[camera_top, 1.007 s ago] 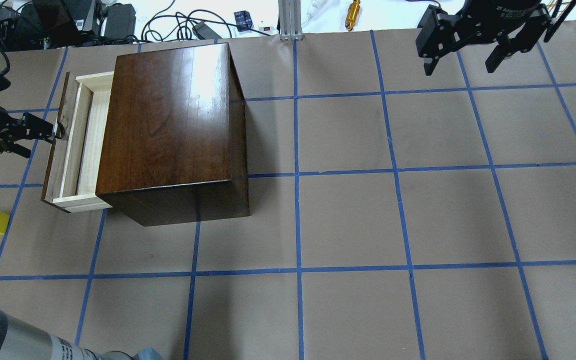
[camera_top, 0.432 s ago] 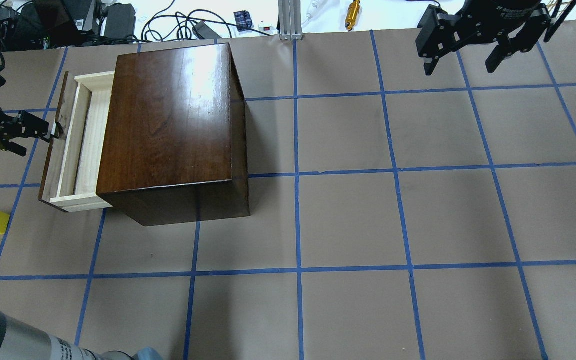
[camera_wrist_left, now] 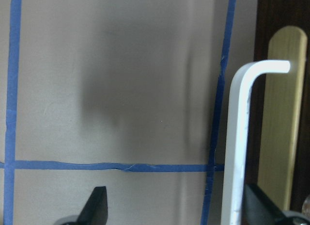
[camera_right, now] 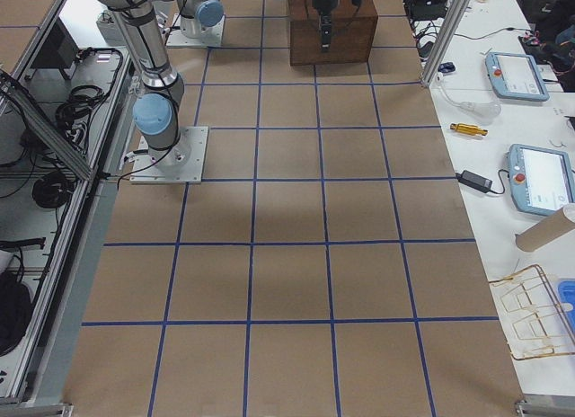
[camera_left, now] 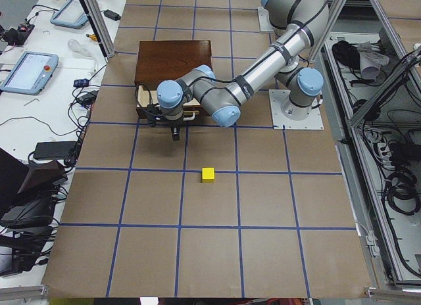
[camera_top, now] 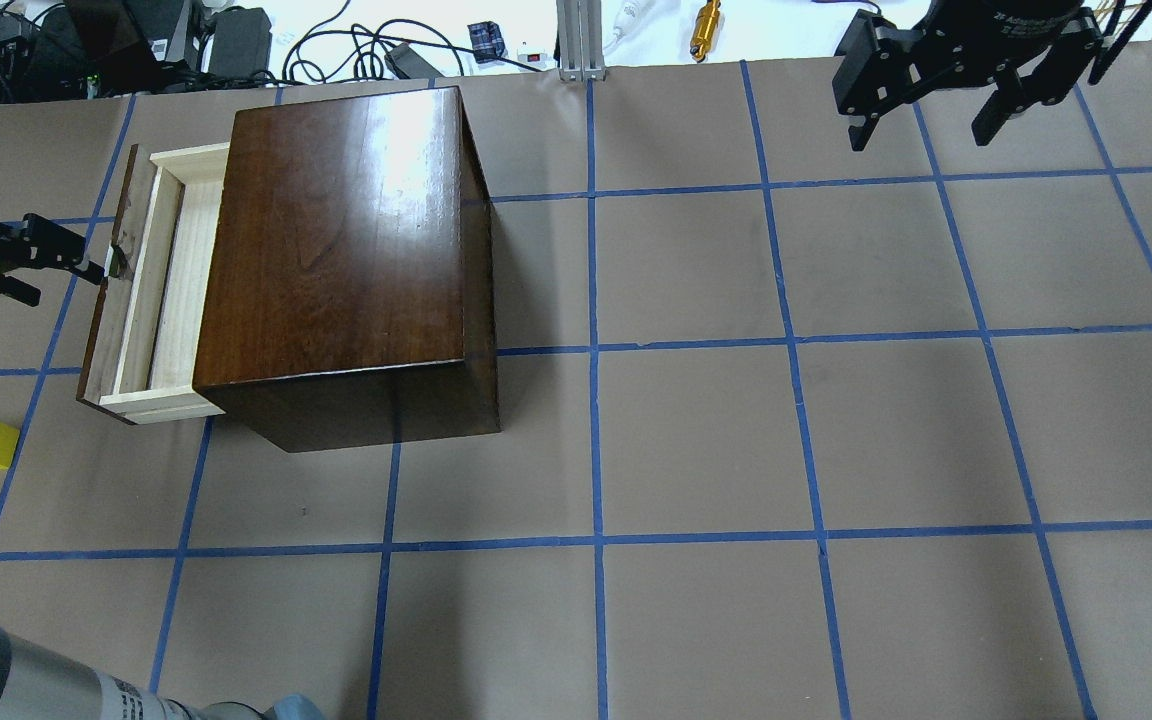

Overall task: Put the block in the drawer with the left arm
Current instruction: 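Release the handle and move the left gripper over the yellow cube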

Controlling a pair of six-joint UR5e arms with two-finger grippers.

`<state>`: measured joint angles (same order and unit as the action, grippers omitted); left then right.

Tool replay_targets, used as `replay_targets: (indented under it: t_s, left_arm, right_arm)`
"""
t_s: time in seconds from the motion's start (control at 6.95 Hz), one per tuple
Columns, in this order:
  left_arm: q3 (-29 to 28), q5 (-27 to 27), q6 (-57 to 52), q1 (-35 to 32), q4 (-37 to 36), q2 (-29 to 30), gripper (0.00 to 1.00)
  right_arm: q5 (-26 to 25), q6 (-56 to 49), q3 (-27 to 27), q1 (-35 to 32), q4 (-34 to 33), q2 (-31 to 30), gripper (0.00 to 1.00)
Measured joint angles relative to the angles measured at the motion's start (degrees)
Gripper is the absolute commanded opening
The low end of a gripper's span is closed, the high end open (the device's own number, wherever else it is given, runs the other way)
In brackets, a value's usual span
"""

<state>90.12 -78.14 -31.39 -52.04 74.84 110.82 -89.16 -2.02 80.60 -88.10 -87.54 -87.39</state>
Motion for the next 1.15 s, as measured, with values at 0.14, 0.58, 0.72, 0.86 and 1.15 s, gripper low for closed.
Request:
replay_targets:
  t_s: [0.14,0.58,0.72,0.86,1.15]
  left_arm:
    - [-1.4,-1.0,-2.9,1.1,2.7,-0.6,1.00]
    - [-2.6,-6.4,-30.3,8.3,5.4,-1.4,1.00]
    - [-1.8,-8.3,-41.6,10.4,5.2,-1.5,1.00]
    - [-0.2,-9.2,-52.0,12.4,3.8,-1.5,1.00]
    - [6.1,-11.1,-68.9,14.1,-6.8,-1.9,1.00]
  right_arm:
    - [0.0,0.0,0.0,0.0,0.0,0.0,1.00]
    - [0.0,0.0,0.0,0.0,0.0,0.0,1.00]
    - [0.0,0.0,0.0,0.0,0.0,0.0,1.00]
    - [0.0,0.0,0.0,0.0,0.0,0.0,1.00]
    - [0.0,0.0,0.0,-0.1,0.0,0.0,1.00]
